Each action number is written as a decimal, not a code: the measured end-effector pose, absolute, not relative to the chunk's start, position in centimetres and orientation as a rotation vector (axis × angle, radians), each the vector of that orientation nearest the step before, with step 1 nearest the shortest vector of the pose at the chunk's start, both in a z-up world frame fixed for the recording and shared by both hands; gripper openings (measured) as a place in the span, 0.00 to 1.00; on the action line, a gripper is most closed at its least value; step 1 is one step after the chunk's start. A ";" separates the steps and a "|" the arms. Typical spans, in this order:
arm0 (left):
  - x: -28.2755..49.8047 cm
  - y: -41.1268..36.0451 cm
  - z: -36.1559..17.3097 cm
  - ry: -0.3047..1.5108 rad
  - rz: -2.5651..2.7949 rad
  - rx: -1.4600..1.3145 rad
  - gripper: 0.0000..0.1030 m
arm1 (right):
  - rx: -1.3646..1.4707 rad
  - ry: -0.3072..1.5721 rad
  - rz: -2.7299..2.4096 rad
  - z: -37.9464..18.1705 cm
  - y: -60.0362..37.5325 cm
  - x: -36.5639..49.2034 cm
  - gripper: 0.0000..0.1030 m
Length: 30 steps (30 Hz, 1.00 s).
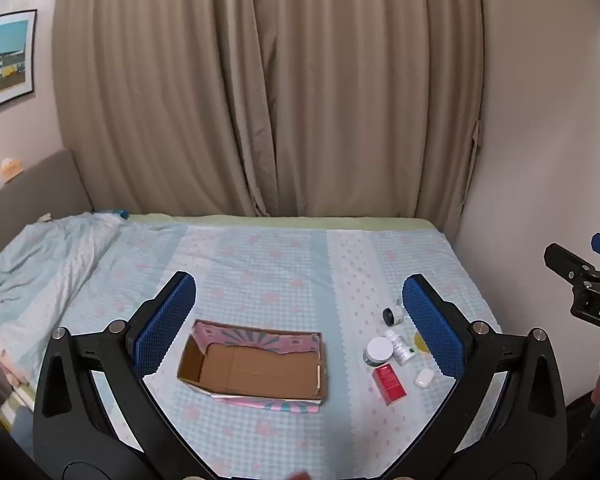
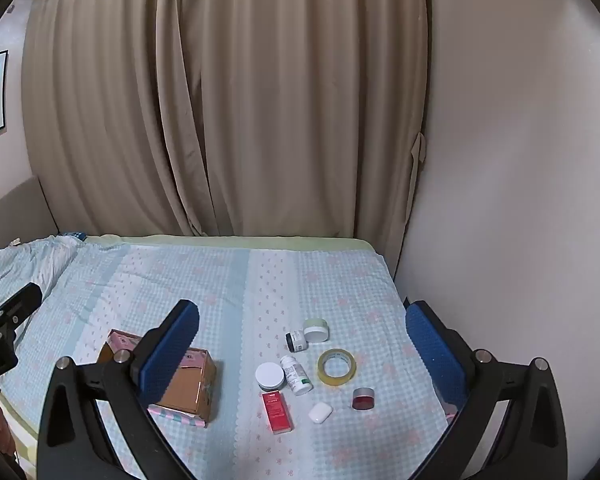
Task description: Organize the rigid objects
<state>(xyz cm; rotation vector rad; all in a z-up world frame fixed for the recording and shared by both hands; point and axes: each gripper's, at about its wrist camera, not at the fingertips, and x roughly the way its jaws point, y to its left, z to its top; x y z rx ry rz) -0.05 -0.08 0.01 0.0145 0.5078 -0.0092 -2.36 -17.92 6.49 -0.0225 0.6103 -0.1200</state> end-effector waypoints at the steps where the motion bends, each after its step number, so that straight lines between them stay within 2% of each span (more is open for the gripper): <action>1: -0.2 -0.2 0.0 0.502 -0.008 0.019 1.00 | -0.023 0.610 -0.120 6.5 -17.9 -2.3 1.00; 12: 0.6 -2.3 0.1 0.491 0.022 0.049 1.00 | -0.019 0.604 -0.118 6.4 -18.3 -2.3 1.00; 14: -0.1 -0.4 0.8 0.485 0.026 0.039 1.00 | -0.025 0.603 -0.119 6.4 -18.3 -2.2 1.00; 30: 0.2 -0.5 0.4 0.476 0.028 0.066 1.00 | -0.019 0.603 -0.123 6.5 -17.9 -0.9 1.00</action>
